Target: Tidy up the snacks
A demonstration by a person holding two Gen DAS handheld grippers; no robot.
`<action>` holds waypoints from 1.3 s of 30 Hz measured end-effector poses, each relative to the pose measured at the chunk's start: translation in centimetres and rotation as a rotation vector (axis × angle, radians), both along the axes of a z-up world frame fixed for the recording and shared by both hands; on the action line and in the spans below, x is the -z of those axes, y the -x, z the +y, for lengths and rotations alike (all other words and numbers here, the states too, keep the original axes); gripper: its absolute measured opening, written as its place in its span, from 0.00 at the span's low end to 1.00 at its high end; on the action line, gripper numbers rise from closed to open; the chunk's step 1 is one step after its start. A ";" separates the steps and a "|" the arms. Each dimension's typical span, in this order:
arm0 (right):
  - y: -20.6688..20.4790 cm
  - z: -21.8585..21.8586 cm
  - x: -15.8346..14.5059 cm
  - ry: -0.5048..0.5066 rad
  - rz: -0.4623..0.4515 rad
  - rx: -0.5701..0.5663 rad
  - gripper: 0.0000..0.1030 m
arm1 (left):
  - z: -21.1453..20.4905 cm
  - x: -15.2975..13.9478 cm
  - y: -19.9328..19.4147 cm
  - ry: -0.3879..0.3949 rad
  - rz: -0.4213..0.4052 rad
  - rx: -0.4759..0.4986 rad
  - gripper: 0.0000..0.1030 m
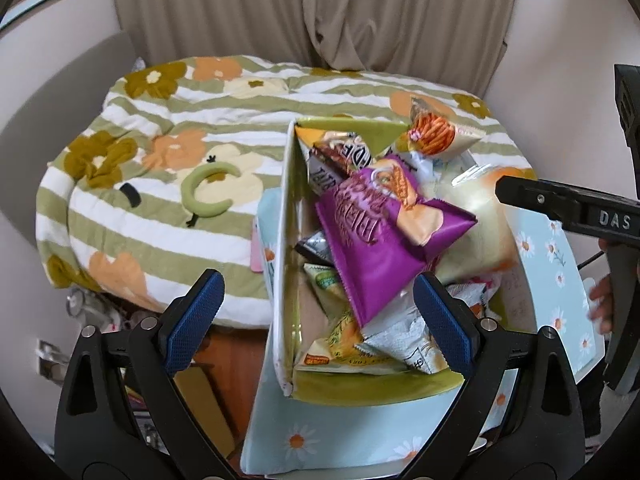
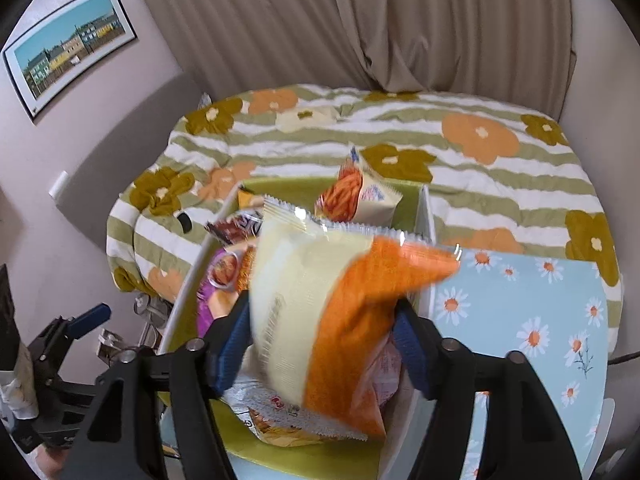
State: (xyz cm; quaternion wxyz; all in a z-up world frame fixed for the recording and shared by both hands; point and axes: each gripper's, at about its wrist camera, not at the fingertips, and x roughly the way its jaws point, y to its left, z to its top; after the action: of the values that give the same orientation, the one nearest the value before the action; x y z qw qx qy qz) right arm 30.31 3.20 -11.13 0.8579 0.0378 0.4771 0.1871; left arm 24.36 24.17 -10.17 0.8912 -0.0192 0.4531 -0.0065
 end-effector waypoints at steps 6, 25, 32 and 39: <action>2.0 -1.2 0.1 0.045 -0.042 0.080 0.93 | -0.6 0.2 0.6 0.005 -0.007 0.004 0.92; 15.4 -8.8 -9.8 0.063 -0.298 0.197 0.93 | -7.5 -11.1 11.9 -0.010 -0.303 0.005 1.00; 20.3 -11.5 -11.0 0.091 -0.349 0.257 0.93 | -10.4 -12.0 15.6 -0.044 -0.330 0.012 1.00; 22.8 -13.2 -10.4 0.095 -0.355 0.293 0.93 | -12.2 -11.8 18.2 -0.054 -0.355 0.023 1.00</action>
State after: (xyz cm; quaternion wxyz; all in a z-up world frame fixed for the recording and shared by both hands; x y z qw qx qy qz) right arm 7.51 -10.00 -0.76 0.9471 0.0329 0.3165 0.0418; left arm 6.13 11.93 1.67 0.9572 0.0115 0.2890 -0.0080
